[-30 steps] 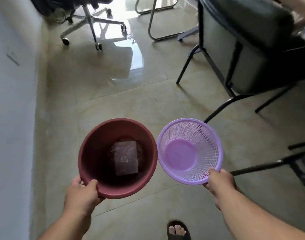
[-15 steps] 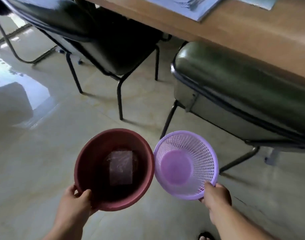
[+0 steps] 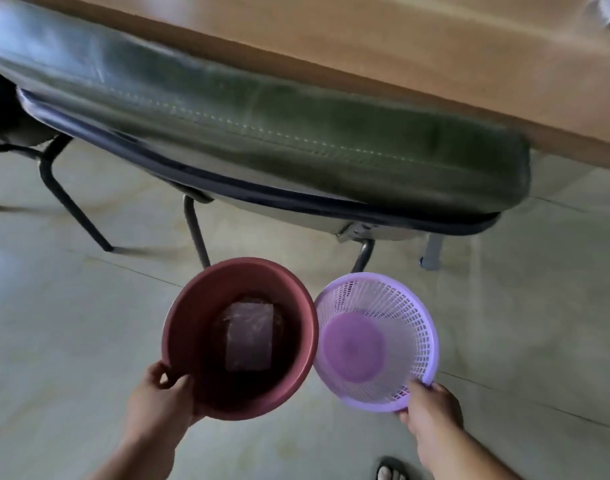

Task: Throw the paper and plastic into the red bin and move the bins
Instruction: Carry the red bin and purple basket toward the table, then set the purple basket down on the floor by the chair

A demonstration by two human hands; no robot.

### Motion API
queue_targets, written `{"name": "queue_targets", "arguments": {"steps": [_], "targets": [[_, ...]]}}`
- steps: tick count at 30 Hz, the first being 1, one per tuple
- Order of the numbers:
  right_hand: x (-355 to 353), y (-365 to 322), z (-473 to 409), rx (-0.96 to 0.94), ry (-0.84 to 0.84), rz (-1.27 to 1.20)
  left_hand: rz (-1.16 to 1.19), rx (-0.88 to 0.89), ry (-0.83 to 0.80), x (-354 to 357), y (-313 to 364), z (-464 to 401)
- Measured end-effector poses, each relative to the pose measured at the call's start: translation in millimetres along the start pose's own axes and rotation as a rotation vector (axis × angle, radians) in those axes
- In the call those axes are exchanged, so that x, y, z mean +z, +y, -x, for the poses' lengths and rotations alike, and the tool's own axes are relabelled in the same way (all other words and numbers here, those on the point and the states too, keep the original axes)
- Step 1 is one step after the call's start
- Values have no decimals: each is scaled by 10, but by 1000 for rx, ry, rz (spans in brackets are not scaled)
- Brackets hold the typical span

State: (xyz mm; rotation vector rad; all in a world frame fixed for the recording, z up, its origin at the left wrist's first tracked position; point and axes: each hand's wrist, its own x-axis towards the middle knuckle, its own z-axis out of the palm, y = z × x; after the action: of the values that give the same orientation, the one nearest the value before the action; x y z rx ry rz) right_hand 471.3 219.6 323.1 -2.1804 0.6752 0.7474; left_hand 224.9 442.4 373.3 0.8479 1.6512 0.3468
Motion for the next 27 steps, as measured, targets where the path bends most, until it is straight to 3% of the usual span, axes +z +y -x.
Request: {"name": "queue_targets", "arguments": {"steps": [5, 12, 27], "targets": [[-378, -50, -483, 47, 14, -118, -56, 26, -30, 694, -172, 128], [-372, -83, -1192, 102, -17, -164, -76, 36, 4, 1267, -418, 105], [229, -243, -2090, 157, -118, -409, -91, 30, 33, 1591, -823, -279]]}}
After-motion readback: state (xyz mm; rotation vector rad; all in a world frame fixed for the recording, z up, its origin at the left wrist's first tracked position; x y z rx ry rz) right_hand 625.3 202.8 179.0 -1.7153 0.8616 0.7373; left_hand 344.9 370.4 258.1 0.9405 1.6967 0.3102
